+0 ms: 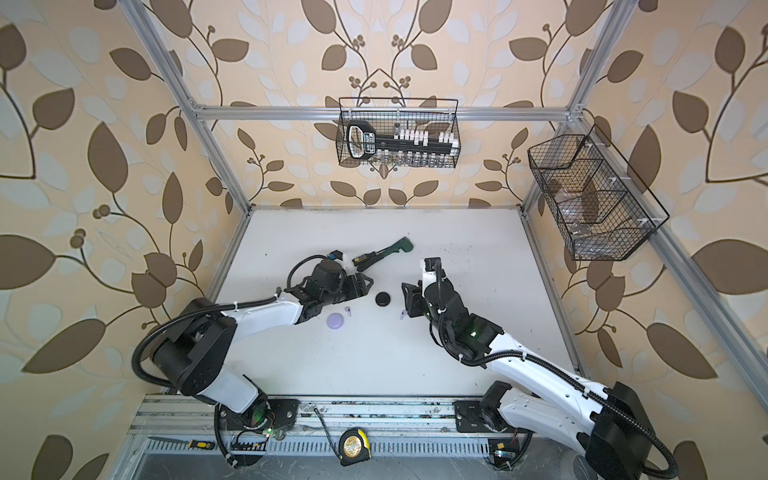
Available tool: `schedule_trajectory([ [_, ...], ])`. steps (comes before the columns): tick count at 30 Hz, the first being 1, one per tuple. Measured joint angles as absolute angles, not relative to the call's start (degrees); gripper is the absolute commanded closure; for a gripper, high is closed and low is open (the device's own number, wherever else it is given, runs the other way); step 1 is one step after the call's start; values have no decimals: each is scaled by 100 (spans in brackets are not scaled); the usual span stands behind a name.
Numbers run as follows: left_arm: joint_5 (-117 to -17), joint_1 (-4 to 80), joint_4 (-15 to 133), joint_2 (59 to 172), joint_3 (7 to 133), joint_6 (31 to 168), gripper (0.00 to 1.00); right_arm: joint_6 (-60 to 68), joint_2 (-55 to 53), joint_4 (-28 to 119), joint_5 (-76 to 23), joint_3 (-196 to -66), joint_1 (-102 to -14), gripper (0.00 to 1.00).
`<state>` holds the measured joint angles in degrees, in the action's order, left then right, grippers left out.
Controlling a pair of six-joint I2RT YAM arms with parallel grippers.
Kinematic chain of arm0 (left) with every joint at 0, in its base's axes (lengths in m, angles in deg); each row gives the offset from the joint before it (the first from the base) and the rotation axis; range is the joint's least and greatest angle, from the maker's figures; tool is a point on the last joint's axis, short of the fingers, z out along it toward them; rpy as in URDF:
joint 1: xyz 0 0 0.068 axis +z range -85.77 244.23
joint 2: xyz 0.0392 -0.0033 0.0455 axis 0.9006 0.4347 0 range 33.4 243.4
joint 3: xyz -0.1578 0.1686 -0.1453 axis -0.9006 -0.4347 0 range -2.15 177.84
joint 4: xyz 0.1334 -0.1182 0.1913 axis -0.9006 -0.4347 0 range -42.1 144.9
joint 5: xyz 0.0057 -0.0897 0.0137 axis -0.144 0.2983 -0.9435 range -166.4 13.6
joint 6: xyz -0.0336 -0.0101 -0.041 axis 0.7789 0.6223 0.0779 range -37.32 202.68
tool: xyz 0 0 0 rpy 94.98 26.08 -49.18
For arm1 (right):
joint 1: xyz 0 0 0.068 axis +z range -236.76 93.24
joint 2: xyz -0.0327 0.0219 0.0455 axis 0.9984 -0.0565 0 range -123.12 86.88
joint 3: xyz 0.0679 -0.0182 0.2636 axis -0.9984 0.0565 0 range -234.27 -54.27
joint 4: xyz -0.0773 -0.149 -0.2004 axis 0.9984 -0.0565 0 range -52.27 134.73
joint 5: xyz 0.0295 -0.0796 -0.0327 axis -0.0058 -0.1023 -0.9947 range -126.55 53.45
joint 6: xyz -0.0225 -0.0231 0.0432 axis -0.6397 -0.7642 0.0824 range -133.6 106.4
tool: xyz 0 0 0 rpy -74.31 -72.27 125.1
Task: Insert the wireless bluetooth earbuds into the charging case
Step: 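Move the open right gripper over the lavender case while the left gripper withdraws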
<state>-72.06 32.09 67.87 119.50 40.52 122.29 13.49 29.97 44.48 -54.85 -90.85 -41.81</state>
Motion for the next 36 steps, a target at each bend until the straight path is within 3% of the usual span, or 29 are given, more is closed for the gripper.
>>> schedule_trajectory([
  [5, -8257, 3203, 6641, 10731, 3608, 11982, 1, 838, 2868, 5113, -5125, -8947, -3834, 46],
  [11, -9943, 3209, 6555, 9262, 2647, 11991, 1, 182, 1850, 5543, -4270, -9094, -3469, 39],
  [18, -10942, 3209, 6372, 8451, 2238, 12240, 1, -26, 538, 5353, -3693, -9822, -3272, 30],
  [36, -10955, 3920, 6269, 8652, 1796, 13237, 1, -327, -2198, 3911, -3610, -12294, -2813, 21],
])
